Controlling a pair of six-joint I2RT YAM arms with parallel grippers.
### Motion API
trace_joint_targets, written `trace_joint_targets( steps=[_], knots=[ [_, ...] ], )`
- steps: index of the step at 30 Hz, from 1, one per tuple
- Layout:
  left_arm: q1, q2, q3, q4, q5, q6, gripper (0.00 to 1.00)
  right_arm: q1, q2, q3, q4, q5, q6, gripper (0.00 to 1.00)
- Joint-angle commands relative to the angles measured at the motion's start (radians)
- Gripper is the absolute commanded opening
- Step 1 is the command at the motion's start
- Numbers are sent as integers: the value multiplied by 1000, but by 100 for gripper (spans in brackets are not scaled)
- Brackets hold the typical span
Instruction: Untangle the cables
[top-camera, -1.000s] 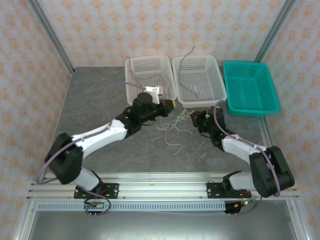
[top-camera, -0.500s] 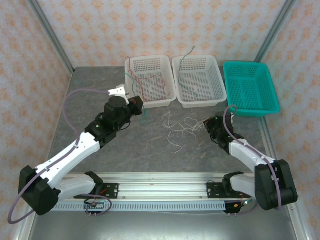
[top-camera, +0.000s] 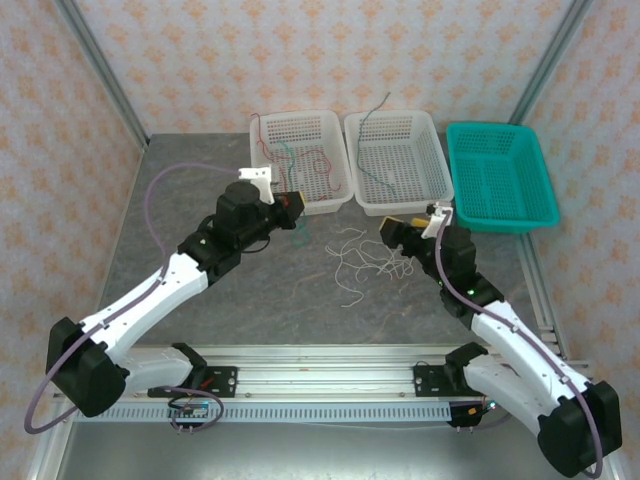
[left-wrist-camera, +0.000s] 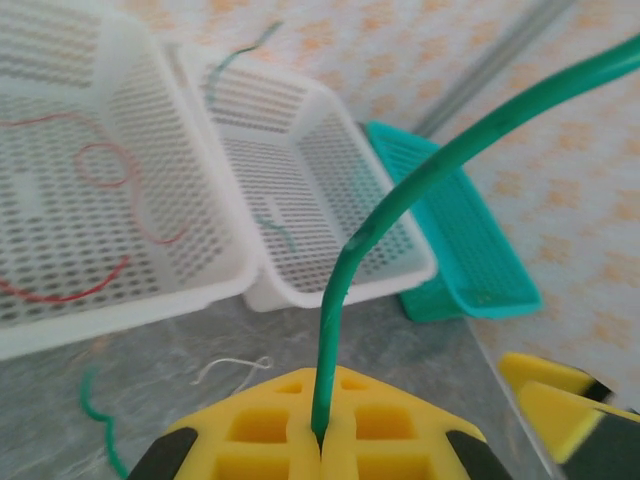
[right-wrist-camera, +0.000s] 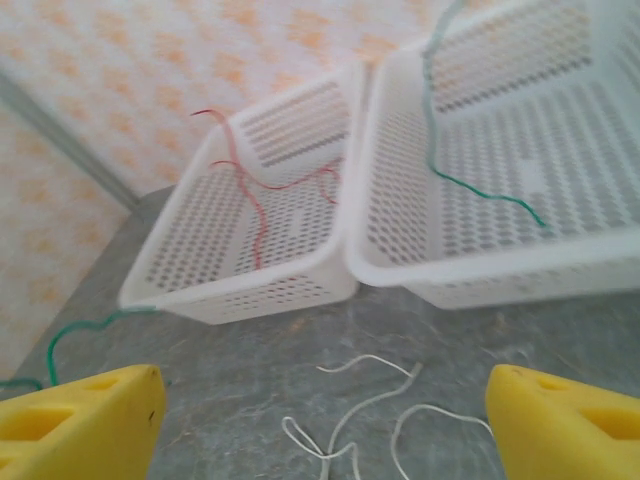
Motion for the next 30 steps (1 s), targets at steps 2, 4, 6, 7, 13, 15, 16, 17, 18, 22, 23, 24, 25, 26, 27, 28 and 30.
trace_joint_targets(
  steps=[2, 4, 6, 7, 13, 15, 16, 17, 18, 22, 23, 24, 25, 26, 27, 28, 30],
  knots=[
    [-1, 7, 90, 25, 246, 195, 0, 5, 190, 232, -49, -253, 59, 78],
    [0, 7, 109, 10, 305, 273, 0, 6, 348, 357, -72, -434, 277, 72],
    [1, 8, 123, -5, 337, 334, 0, 7, 499, 417, 44, -603, 516, 66],
    [0, 11, 133, -18, 345, 357, 0, 7, 538, 420, 116, -630, 611, 66],
    [-1, 50, 182, -62, 369, 423, 0, 27, 623, 395, 293, -687, 899, 94],
    [-1, 60, 181, -43, 380, 418, 0, 41, 629, 397, 280, -694, 915, 96],
    [-2, 65, 176, -28, 385, 412, 0, 47, 636, 400, 289, -706, 933, 96],
    [-4, 70, 175, -17, 389, 407, 0, 50, 644, 394, 328, -711, 964, 96],
    [-5, 74, 176, -10, 394, 404, 0, 54, 650, 384, 370, -708, 995, 96],
    [-8, 88, 181, -1, 395, 397, 0, 54, 672, 381, 469, -700, 1058, 89],
    [-9, 87, 183, 0, 391, 394, 0, 56, 677, 385, 462, -697, 1057, 85],
    [-9, 88, 184, 1, 385, 392, 0, 60, 682, 390, 455, -694, 1056, 76],
    [-9, 85, 186, 1, 378, 392, 0, 66, 690, 396, 444, -694, 1052, 68],
    [-9, 84, 186, 3, 369, 392, 0, 73, 699, 403, 427, -698, 1040, 57],
    [-9, 82, 185, 5, 358, 392, 0, 77, 704, 410, 403, -697, 1026, 48],
    [-9, 79, 184, 9, 346, 390, 0, 79, 708, 416, 374, -694, 1010, 39],
    [-9, 71, 177, 17, 327, 386, 0, 76, 710, 415, 354, -677, 990, 24]
  ],
)
